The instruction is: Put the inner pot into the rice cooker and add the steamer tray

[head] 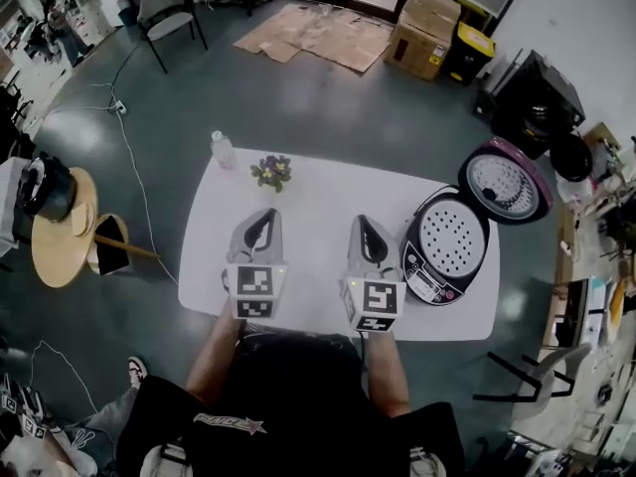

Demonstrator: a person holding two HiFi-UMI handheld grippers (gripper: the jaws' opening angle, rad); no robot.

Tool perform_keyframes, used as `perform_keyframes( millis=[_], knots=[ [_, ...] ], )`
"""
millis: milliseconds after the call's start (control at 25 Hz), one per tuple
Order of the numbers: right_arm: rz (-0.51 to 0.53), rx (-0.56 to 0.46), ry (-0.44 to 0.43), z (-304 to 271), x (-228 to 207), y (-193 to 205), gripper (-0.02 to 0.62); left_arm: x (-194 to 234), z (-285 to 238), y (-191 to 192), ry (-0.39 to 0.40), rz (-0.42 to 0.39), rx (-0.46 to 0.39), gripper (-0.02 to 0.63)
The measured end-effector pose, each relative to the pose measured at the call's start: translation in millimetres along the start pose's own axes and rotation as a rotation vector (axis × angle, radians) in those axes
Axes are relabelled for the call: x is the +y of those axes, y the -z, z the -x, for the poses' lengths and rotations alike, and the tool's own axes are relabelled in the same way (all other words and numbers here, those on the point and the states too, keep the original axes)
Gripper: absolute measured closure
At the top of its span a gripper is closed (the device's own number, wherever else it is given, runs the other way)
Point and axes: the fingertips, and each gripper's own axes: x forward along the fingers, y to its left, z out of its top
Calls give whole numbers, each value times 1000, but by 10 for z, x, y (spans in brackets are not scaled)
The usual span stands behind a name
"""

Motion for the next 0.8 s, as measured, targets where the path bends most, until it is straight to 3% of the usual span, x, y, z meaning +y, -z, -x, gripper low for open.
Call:
perform_keyframes(
  millis=[240,800],
  knots=[
    [3,8,-52,-146,397,50,589,343,137,169,-40,11,10,595],
    [10,24,-32,-60,344,40,589,252,161,91,-17,-3,-5,595]
  ],
)
